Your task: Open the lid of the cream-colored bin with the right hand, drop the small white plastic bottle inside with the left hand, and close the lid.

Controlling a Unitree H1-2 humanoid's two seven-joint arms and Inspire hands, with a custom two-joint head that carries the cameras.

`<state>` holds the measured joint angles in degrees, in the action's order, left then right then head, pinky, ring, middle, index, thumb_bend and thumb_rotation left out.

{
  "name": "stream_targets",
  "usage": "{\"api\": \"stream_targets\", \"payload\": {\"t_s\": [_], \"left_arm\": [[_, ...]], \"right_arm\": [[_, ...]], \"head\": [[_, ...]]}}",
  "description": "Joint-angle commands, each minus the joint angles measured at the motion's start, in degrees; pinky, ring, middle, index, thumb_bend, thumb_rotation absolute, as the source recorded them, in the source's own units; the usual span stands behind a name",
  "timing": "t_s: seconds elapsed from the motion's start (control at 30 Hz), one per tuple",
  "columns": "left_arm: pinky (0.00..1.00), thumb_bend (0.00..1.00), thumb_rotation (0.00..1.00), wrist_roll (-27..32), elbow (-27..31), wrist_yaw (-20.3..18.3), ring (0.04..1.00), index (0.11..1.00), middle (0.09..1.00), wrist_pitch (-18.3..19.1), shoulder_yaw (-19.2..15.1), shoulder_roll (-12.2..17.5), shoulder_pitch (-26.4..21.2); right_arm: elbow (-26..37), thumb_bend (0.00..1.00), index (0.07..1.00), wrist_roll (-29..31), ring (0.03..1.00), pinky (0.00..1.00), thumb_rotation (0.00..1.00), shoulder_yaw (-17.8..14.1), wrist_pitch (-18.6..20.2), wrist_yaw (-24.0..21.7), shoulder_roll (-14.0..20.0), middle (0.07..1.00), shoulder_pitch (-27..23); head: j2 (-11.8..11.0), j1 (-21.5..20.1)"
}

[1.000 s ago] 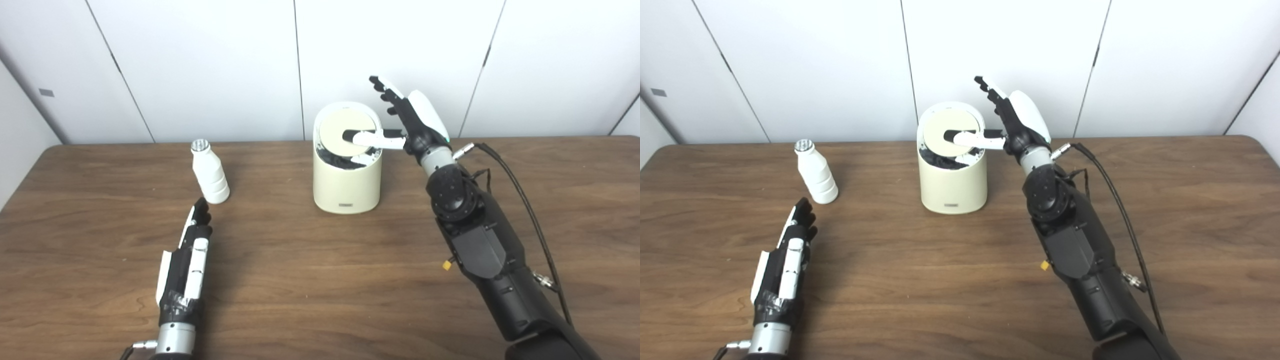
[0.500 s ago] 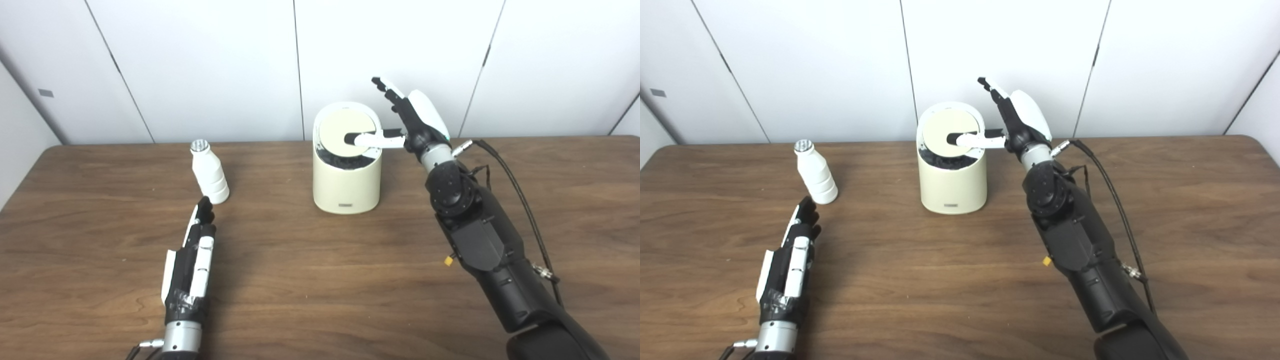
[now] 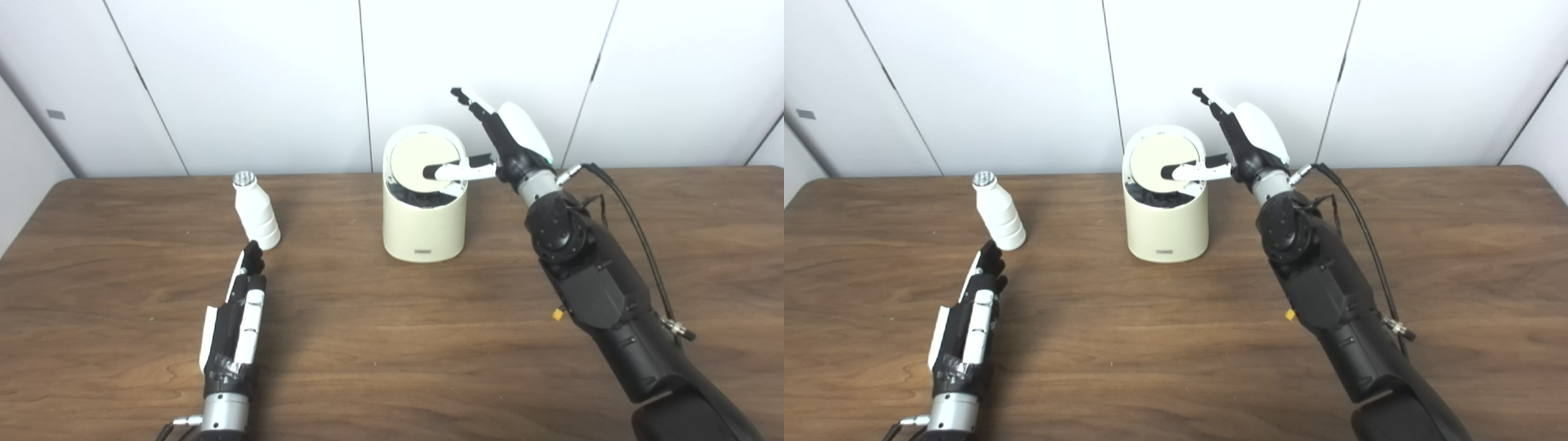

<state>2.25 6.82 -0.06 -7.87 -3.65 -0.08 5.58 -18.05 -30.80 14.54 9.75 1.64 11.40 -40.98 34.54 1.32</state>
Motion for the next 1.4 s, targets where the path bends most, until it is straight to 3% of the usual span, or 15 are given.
{"api": "stream_targets", "payload": {"t_s": [0.0, 0.23, 0.5, 0.57, 0.8, 0.9, 1.07, 1.17, 1.37], "left_arm": [[1.0, 0.48, 0.86, -0.1, -1.4, 0.2, 1.0, 0.996, 0.991, -0.3, 1.0, -1.1, 1.3], [1.0, 0.48, 0.85, 0.0, -0.9, 0.5, 1.0, 0.989, 0.989, -0.1, 0.9, -1.4, 1.4], [1.0, 0.48, 0.85, 0.0, -0.5, 0.3, 1.0, 0.994, 0.992, -0.3, 1.1, -1.3, 1.7], [1.0, 0.48, 0.85, -0.1, -0.4, 0.1, 1.0, 0.996, 0.993, -0.3, 1.2, -1.1, 1.8], [1.0, 0.48, 0.84, -0.1, -1.0, -0.2, 1.0, 1.0, 0.986, -0.8, 1.5, -0.6, 2.0], [1.0, 0.49, 0.82, -0.9, -0.5, -0.3, 1.0, 1.0, 0.986, 0.1, 2.0, -0.4, 2.4], [1.0, 0.48, 0.77, -1.5, -0.2, -0.4, 1.0, 1.0, 0.989, 1.1, 2.4, -0.3, 2.6], [1.0, 0.45, 0.73, -1.8, -0.2, -0.4, 1.0, 1.0, 0.989, 1.4, 2.6, -0.2, 2.7], [1.0, 0.44, 0.72, -2.7, 0.5, -0.1, 1.0, 1.0, 0.993, 2.2, 2.6, 0.0, 3.0]], "right_arm": [[0.7, 0.85, 0.913, -1.8, 0.916, 0.9, 0.32, 0.5, -0.6, 0.0, 1.2, 0.914, -2.1], [-0.4, 0.93, 0.914, -4.3, 0.938, 0.95, 0.24, 1.9, 0.1, 0.9, 2.0, 0.92, -2.3], [0.1, 0.92, 0.913, -3.7, 0.941, 0.95, 0.24, 1.3, 1.1, 0.9, 1.4, 0.922, -1.9], [1.0, 0.91, 0.915, -2.5, 0.941, 0.95, 0.28, 0.5, 1.6, 0.4, 1.0, 0.923, -1.8], [7.7, 0.85, 0.911, 1.1, 0.891, 0.8, 0.51, -3.5, 5.1, -0.8, -0.4, 0.914, -1.1], [10.0, 0.85, 0.908, 4.2, 0.884, 0.77, 0.49, -6.3, 5.8, -1.3, -0.9, 0.916, -0.8], [11.8, 0.81, 0.89, 6.6, 0.855, 0.73, 0.56, -8.5, 7.2, -2.0, -1.0, 0.891, 0.1], [13.2, 0.79, 0.886, 8.3, 0.864, 0.75, 0.58, -9.4, 8.8, -2.9, -0.8, 0.886, 1.1], [20.6, 0.68, 0.893, 11.6, 0.871, 0.8, 0.69, -11.4, 16.5, -5.8, -0.8, 0.896, 5.5]], "head": [[0.0, 0.1], [0.5, 0.1], [0.7, 0.2], [0.9, 0.5], [0.9, 0.2], [0.9, 0.0], [0.8, -0.4], [0.7, -0.5], [1.0, -0.6]]}}
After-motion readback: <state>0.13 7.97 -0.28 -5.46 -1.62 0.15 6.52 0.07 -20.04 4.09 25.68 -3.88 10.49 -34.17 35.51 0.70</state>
